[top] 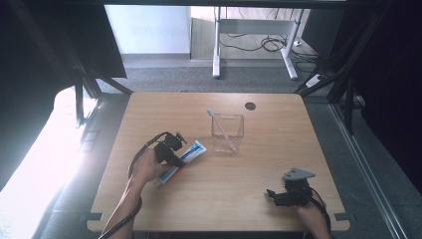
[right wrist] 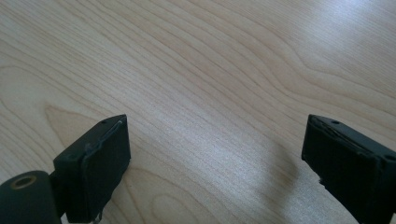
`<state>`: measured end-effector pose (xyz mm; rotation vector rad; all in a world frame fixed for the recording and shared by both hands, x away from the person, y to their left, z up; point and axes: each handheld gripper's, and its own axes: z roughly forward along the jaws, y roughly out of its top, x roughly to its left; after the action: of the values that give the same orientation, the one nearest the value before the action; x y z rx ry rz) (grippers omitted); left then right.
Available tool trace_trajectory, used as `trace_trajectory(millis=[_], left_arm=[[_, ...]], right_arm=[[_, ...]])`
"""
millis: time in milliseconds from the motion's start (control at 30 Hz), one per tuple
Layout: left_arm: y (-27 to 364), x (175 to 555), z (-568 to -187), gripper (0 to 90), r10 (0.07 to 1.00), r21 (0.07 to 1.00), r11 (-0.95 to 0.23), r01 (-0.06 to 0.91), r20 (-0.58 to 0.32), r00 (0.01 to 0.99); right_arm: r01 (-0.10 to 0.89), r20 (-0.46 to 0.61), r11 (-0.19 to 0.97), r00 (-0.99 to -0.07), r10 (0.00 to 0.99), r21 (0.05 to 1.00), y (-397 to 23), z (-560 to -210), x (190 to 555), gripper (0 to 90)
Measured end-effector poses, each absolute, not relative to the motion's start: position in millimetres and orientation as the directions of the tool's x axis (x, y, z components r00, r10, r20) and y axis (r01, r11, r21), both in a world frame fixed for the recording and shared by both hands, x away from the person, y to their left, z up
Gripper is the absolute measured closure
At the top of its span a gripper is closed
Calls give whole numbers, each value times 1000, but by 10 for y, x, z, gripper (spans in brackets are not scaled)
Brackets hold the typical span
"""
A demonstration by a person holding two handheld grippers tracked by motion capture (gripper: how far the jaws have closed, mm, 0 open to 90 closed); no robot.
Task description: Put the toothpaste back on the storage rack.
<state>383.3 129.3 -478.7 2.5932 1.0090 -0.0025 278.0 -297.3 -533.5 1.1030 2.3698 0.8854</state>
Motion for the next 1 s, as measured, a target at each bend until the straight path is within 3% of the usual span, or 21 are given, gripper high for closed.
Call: trace_trajectory(millis=[567,1000], left_arm=[[1441,3663,-4403,747,622,602,-561,568,-147,769],[1304,3706,-4234,747,607,687,-517,511,-127,785]], right_arm=[[545,-69,493,-621,781,678,-2972,-5340,2782,79],[542,-70,492,-620,781,681,-2975,-5339,2783,79]])
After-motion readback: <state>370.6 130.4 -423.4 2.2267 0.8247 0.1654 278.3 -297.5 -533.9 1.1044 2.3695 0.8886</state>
